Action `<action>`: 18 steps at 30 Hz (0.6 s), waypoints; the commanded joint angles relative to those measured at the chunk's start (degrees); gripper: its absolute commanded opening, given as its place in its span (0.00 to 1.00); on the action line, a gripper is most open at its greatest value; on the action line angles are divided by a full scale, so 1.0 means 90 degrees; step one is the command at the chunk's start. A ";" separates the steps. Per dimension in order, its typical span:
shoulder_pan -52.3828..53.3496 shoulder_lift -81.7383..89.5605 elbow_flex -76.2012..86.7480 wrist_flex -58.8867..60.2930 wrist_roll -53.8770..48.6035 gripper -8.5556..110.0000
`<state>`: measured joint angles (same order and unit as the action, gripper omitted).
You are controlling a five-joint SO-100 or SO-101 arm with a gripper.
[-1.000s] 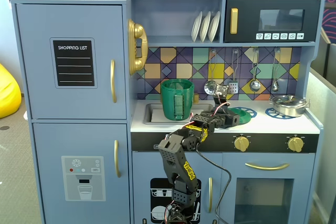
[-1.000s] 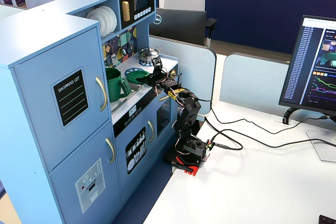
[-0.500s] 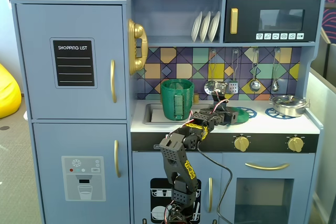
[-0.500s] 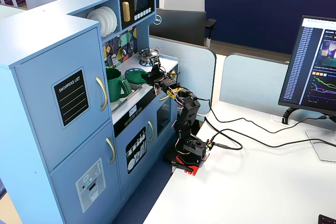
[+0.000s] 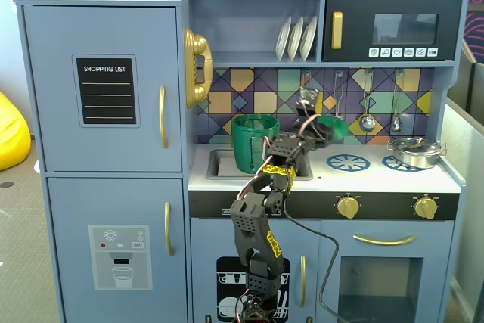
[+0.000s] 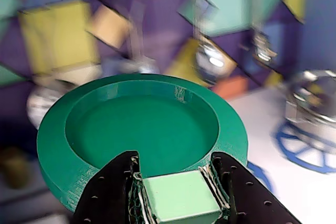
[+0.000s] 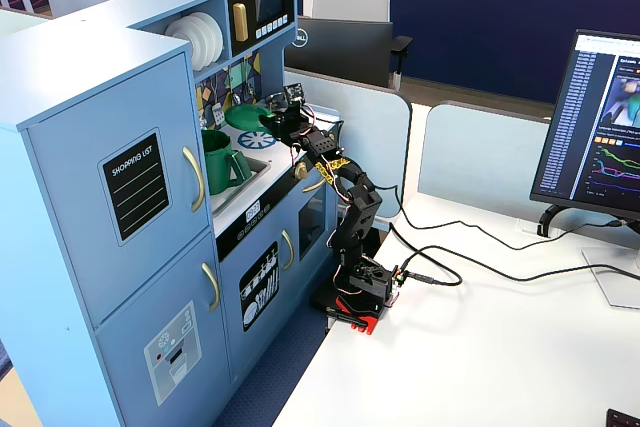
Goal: Pick up the lid from the counter and put it on the green recipient
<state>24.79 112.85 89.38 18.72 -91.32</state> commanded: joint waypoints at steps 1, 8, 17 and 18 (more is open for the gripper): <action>-0.0439 0.0605 -0.1016 0.0479 0.0059 0.07; -0.1299 0.0713 -0.1650 0.1133 -0.0205 0.07; -0.2090 0.0840 -0.1748 0.1621 -0.0410 0.07; -0.2129 0.0820 -0.1748 0.1621 -0.0430 0.07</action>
<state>7.73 117.07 78.13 33.13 -94.13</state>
